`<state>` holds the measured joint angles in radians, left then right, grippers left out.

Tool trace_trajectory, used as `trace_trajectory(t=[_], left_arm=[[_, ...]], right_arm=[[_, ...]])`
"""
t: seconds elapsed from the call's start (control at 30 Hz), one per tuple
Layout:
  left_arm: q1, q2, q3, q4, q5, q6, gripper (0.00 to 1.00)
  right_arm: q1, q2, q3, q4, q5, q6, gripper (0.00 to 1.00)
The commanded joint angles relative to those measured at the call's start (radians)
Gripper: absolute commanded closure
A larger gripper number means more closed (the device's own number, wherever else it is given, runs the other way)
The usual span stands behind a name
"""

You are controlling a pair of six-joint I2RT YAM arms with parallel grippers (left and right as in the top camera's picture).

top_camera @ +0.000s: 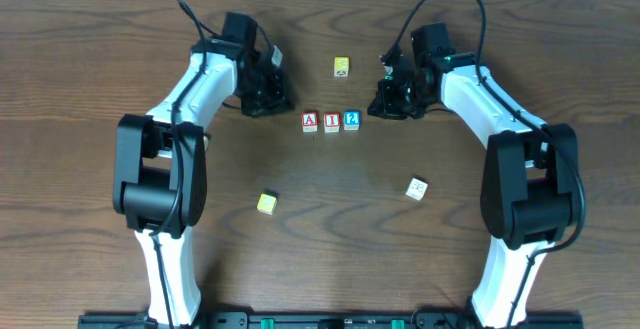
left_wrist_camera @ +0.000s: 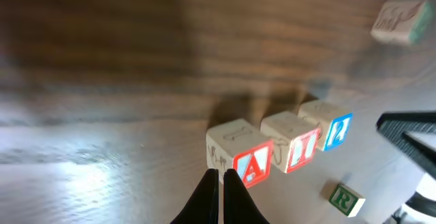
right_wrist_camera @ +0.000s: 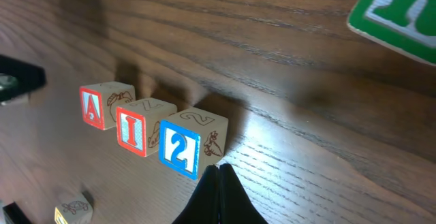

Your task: Spell out Ai2

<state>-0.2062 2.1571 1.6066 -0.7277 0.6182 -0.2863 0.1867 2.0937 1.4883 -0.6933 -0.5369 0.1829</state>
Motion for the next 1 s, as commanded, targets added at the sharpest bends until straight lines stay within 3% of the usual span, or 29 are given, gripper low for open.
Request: trace_trajectory(t=[0.0, 0.37, 0.97], left_arm=[[-0.025, 0.024, -0.036, 0.004, -0.009, -0.032, 0.94], [-0.04, 0.024, -0.079, 0.035, -0.078, -0.085, 0.94], [-0.043, 0.055, -0.105, 0.103, -0.068, -0.103, 0.94]], right_arm=[[0.002, 0.035, -0.006, -0.003, 0.01, 0.014, 0.99], [0.005, 0.064, -0.006, 0.002, 0.024, 0.011, 0.99], [0.016, 0.101, -0.006, 0.009, 0.012, 0.011, 0.99]])
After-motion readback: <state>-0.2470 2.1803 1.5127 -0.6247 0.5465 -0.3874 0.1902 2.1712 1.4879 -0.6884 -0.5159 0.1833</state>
